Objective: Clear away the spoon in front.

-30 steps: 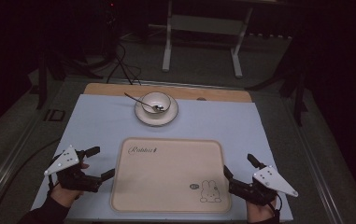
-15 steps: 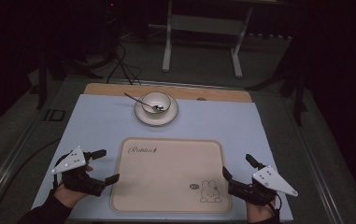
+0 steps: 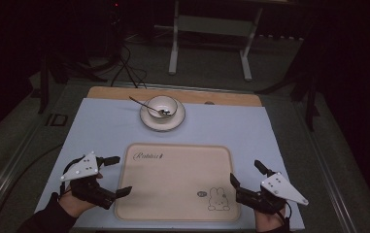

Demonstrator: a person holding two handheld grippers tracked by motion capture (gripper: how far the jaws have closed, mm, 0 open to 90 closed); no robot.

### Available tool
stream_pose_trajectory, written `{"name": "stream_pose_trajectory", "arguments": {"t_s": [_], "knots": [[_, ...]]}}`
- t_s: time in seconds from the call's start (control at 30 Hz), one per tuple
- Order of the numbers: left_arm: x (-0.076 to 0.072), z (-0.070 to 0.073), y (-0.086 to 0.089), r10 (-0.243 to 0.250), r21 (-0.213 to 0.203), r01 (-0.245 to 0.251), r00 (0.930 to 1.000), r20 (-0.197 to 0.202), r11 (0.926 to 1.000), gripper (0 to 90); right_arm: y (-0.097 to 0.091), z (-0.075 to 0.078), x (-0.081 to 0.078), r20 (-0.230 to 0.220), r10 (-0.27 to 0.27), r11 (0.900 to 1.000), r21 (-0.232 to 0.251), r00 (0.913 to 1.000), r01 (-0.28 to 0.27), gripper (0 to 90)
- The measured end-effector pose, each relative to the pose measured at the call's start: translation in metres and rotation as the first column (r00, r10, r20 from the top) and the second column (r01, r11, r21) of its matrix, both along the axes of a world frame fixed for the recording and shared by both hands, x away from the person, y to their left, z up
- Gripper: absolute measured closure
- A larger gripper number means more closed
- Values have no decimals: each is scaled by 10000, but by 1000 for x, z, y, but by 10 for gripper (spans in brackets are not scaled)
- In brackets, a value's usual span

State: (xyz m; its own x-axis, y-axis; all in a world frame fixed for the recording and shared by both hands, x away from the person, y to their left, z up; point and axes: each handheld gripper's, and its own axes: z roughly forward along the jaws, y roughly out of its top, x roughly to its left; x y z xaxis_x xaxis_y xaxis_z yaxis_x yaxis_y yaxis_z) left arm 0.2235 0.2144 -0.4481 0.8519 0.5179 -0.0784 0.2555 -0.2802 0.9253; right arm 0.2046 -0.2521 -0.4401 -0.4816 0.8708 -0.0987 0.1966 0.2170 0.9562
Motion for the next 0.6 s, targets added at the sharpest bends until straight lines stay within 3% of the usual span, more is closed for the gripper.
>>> {"name": "stream_pose_trajectory", "arguments": {"t_s": [0.2, 0.6], "knots": [[4, 12, -7, -256, 174, 253, 9996, 134, 9995, 12, 1, 0, 0, -34, 4, 10000, 32, 10000, -4, 129], [28, 35, -9, 193, 39, -195, 9986, 494, 9998, 15, 2, -1, -1, -58, 32, 10000, 53, 10000, -32, 129]]}}
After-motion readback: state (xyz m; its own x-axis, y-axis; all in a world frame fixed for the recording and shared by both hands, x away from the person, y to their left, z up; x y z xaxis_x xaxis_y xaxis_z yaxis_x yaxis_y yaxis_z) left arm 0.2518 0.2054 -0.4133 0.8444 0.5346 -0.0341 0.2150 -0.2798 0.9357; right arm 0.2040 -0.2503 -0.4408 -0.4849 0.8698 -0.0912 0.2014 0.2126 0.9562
